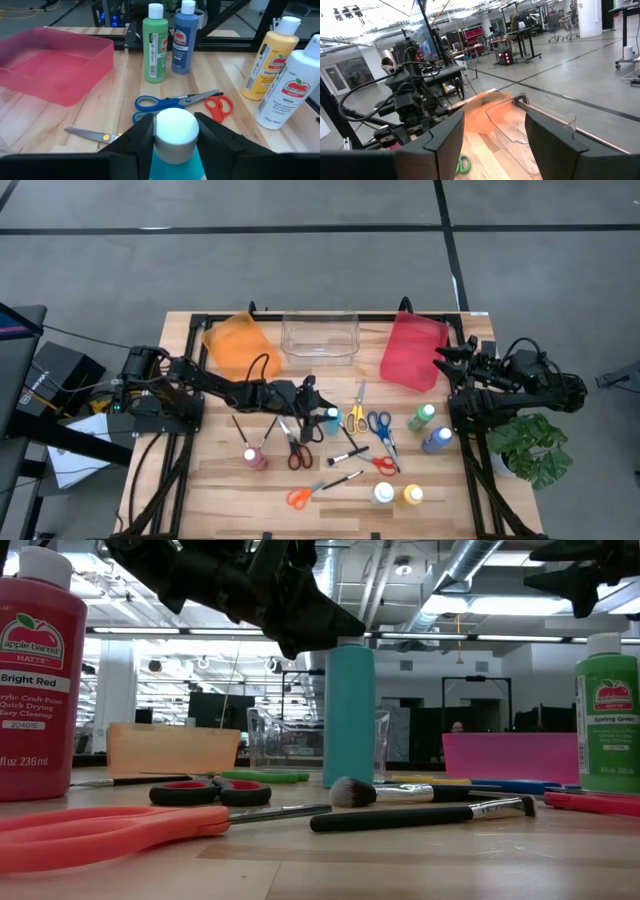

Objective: Pick & Place Paint Supplies
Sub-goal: Put the light blue paint bottle into the orange bin

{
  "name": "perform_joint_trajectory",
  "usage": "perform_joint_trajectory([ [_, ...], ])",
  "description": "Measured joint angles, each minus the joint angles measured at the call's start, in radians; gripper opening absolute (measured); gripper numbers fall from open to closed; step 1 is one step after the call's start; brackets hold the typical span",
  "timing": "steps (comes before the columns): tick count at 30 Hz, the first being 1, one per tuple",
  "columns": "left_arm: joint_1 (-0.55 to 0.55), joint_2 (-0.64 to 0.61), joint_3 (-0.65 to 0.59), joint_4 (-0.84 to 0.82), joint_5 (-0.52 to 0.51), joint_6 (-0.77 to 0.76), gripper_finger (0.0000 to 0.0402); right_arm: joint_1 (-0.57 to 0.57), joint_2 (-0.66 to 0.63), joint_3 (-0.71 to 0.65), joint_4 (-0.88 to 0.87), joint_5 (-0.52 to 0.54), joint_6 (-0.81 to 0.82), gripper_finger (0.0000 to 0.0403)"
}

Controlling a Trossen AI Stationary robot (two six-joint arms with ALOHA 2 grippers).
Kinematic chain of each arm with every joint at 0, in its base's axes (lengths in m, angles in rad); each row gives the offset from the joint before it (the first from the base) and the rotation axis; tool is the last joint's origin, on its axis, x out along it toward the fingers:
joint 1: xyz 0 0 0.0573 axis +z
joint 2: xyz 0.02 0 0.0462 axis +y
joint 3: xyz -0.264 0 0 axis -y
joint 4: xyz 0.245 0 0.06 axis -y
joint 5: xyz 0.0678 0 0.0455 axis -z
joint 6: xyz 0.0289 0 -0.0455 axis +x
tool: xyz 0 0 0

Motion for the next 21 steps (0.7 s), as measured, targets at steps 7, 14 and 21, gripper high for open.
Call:
perform_joint_trajectory([
  [7, 0.000, 0.000, 0.002, -0.006, 0.003, 0.007, 0.0116, 0.000, 0.000, 0.000, -0.002, 0.004, 0.000, 0.0210],
  [14, 0.004, -0.057, 0.001, -0.013, -0.032, -0.050, 0.0114, 0.000, 0.000, 0.000, -0.002, 0.005, -0.001, 0.0210],
  [21, 0.004, -0.248, 0.002, -0.056, -0.229, -0.064, 0.0114, 0.000, 0.000, 0.000, -0.008, 0.007, -0.001, 0.0210],
])
